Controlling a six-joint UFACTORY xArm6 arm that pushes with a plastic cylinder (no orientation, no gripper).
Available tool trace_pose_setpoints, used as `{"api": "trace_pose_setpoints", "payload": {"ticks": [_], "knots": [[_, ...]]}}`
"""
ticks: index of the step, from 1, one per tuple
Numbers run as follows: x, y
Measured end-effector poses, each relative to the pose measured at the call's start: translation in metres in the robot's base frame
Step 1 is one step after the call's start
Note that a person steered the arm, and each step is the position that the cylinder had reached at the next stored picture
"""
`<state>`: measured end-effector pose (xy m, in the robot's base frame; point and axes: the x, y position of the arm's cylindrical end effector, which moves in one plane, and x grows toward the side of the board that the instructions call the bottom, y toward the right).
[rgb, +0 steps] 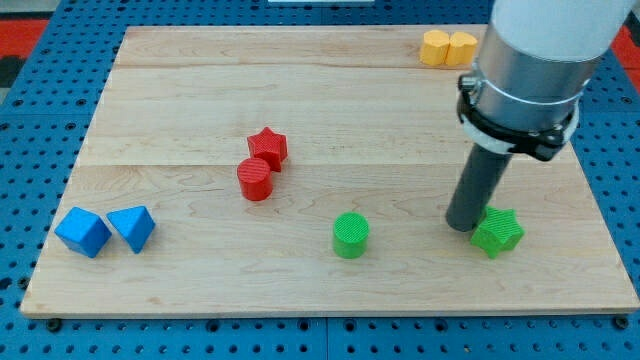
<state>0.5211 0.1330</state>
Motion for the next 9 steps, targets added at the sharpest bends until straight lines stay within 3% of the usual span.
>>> {"api": "trace_pose_setpoints", "payload": {"ticks": [1, 3, 4, 6, 9], "knots": [[-0.03, -0.043], [-0.028, -0.191], [-0.007, -0.229], [0.02, -0.098], [0.036, -0.032]]}}
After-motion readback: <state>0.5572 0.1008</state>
